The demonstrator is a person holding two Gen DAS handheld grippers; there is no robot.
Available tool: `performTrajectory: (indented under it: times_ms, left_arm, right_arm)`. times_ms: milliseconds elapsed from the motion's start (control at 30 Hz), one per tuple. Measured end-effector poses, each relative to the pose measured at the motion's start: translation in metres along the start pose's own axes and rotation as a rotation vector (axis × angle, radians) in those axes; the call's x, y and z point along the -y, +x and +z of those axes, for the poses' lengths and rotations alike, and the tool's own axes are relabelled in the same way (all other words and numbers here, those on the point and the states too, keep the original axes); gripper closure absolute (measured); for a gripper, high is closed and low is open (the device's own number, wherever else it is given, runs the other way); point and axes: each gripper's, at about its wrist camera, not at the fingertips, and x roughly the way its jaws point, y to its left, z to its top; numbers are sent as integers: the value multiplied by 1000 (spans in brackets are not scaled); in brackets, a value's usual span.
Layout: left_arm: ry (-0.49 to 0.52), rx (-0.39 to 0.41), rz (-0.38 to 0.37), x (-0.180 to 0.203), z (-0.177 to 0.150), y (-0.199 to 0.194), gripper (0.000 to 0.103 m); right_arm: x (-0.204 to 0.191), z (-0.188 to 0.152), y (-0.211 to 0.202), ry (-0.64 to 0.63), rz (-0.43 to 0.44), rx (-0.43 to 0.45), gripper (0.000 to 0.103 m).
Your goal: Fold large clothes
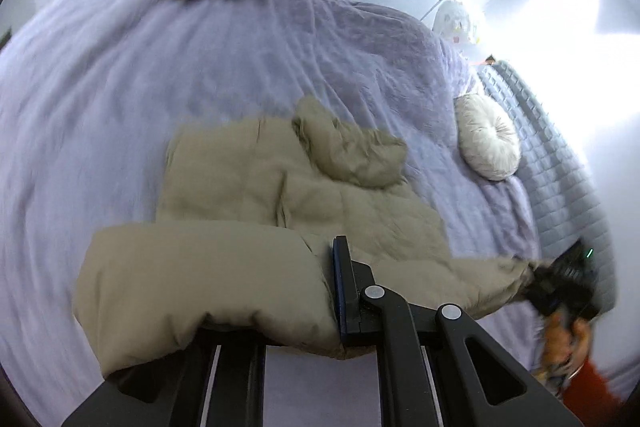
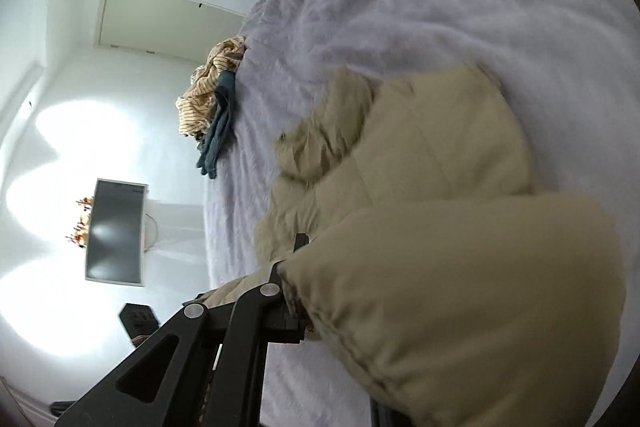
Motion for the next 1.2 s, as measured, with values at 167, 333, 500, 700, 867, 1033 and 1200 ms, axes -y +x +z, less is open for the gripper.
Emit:
performTrajectory:
  times_ms: [167, 333, 500, 700, 867, 1033, 1200]
  left_arm:
    - [30, -35, 66, -9, 40, 57, 90]
    - [59, -61, 142, -20, 54, 122, 90]
    - [49, -62, 175, -37, 54, 167, 88]
    - [67, -80, 185, -40, 52, 176, 79]
    - [91, -44, 187, -31, 47, 149, 21]
    - [131, 26, 224, -18, 45, 118, 21]
    - [205, 48, 209, -1, 37, 110, 41]
  right_arm:
    - [10, 53, 56, 24, -54, -16, 95]
    - [38, 81, 111, 56, -89, -11, 95]
    - [77, 94, 161, 112, -90, -12, 95]
    - [89, 96, 171, 141, -47, -15, 94]
    - [77, 96, 150, 88, -28, -6, 41]
    - [53, 90, 128, -12, -61, 16, 36]
    - [27, 62, 138, -209, -132, -74, 82]
